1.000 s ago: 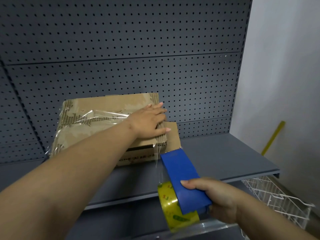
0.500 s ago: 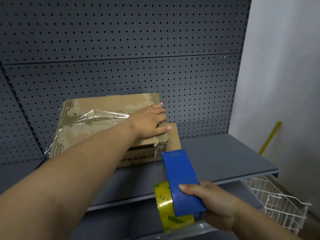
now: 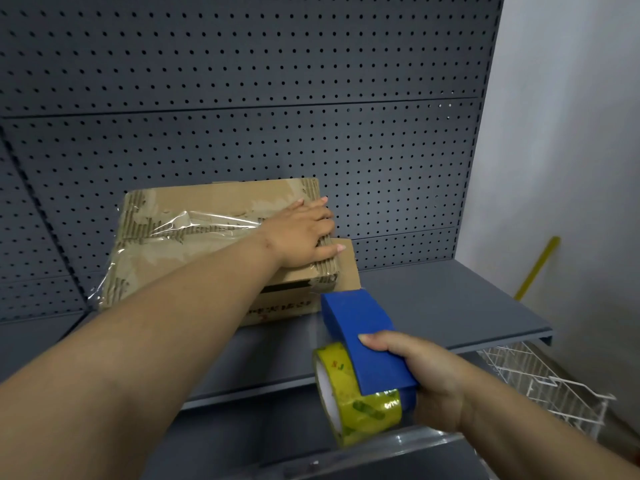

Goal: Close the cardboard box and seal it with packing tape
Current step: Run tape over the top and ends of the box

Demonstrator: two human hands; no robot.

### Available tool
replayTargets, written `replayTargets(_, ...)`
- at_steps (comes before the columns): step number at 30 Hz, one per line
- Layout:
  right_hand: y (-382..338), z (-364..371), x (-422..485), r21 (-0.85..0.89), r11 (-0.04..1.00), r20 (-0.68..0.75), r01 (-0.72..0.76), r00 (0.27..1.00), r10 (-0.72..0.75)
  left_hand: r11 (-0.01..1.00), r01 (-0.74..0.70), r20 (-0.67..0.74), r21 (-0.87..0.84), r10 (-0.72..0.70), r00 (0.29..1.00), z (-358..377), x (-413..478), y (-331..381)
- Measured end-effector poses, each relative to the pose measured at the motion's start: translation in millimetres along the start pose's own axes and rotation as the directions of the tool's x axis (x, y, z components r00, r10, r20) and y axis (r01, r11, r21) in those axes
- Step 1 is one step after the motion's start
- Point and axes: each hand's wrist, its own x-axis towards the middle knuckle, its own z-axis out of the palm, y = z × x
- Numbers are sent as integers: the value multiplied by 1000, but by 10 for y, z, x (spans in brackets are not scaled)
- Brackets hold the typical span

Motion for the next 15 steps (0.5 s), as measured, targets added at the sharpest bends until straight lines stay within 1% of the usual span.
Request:
replayTargets(5,-57,76,-7,-48,999,-23,-8,1000,7,1000,1,-10,-6,-1,1000,0,0,24)
replayTargets(9,-67,127,8,-24,999,-23,-39,999,38,1000,0,-19,-13,0,1000,15,5,30)
replayTargets(12,-64,112,-12,21,998,4,-63,998,63,1000,0,-27,-22,-1,1000,20,5,30)
replayTargets(15,-13,92,-28,16,997,47,-72,996,72,1000,-4,-35,-28,3,999,23,6,23)
